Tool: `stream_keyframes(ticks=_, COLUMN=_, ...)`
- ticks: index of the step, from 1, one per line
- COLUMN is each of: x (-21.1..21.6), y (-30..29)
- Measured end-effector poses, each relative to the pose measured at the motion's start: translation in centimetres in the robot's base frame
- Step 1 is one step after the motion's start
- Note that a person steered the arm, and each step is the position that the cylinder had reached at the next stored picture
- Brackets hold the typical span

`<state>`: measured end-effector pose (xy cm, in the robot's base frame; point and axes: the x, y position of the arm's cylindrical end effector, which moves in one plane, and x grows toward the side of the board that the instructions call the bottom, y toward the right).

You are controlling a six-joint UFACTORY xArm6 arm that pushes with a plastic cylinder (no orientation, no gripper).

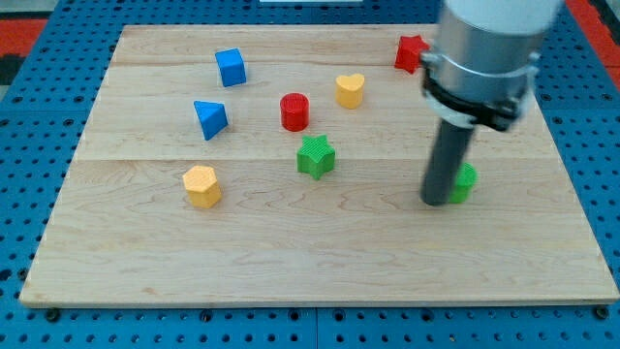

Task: Move green circle towards top right

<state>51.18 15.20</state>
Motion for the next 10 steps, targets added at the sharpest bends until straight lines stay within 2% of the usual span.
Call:
stream_keyframes(ticks=2, x=-4.1, y=3.5)
stream_keyframes(ticks=3, x=-1.6, y=3.2)
stream_keyframes(ticks=4, x=-4.3, y=5.8)
stream_keyframes(ticks=8, x=-12.9, y=5.1)
stream_keyframes(ticks=9, x=-11.9, y=1.7)
stream_keyframes(ticks=10, x=-11.2, y=4.7)
